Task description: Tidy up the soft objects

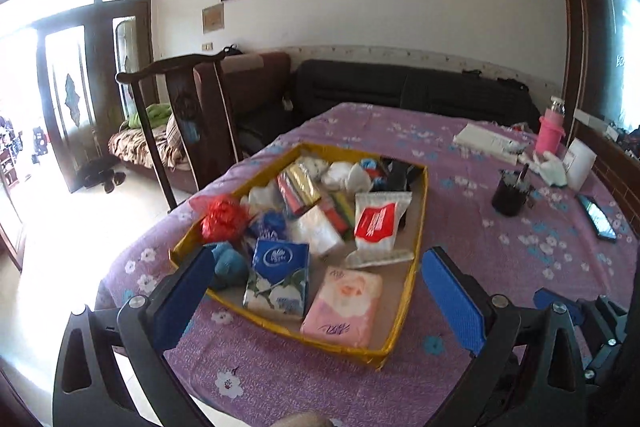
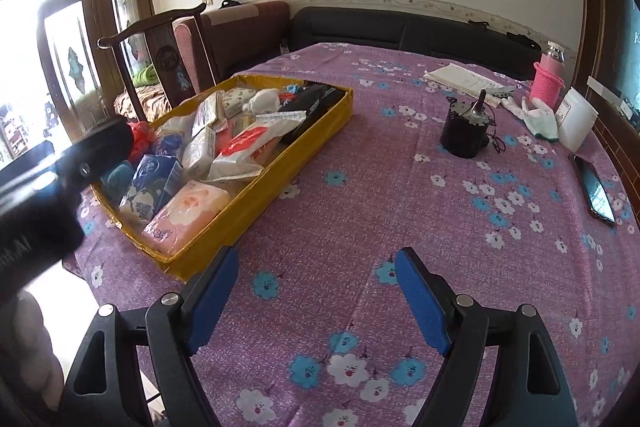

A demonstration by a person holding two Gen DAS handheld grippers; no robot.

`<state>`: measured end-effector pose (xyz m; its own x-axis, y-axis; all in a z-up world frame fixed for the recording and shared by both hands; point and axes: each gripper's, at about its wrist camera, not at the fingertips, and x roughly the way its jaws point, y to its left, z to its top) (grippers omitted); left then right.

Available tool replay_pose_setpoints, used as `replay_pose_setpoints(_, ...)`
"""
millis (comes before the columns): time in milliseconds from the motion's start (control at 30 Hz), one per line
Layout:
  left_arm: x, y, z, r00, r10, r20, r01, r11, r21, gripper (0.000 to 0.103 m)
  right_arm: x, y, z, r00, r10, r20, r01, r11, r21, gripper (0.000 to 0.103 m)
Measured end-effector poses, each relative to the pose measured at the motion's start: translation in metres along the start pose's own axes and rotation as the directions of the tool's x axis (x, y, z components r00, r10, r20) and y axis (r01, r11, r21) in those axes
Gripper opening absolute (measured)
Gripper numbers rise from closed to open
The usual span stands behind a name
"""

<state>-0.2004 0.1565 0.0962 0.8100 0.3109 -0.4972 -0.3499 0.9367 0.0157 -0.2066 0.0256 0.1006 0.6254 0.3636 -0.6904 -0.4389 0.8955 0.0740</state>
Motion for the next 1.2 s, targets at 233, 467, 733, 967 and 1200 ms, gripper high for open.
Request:
replay_pose_setpoints(233,0.015,0.015,-0.007,0.996,-0.004,-0.085,0.0,0.999,-0.038,0.103,0.011,0.012,0.003,0.999,-0.026,-0.028,0.025,0.999,-0.02,0.084)
replay_pose_setpoints(467,0.021,0.023,-0.009,0.993,-0.02,-0.12,0.013,0.998,-0.057,0.103,0.018,0.028,0.004,0.998,-0.032,-0.048,0.029,0.998,-0.054,0.084)
replay_pose_setpoints(733,0.027,0.03,-0.012,0.987,-0.047,-0.157,0.036,0.997,-0.072,0.103,0.024,0.038,0.005,0.997,-0.044,-0.061,0.04,0.997,-0.064,0.085)
replay_pose_setpoints(967,0.029,0.035,-0.013,0.985,-0.054,-0.164,0.04,0.995,-0.088,0.103,0.029,0.042,0.004,0.996,-0.051,-0.075,0.046,0.996,-0.07,0.085)
replay_pose_setpoints(1200,0.032,0.038,-0.015,0.982,-0.052,-0.181,0.035,0.995,-0.096,0.103,0.032,0.046,0.003,0.995,-0.054,-0.082,0.048,0.996,-0.078,0.085)
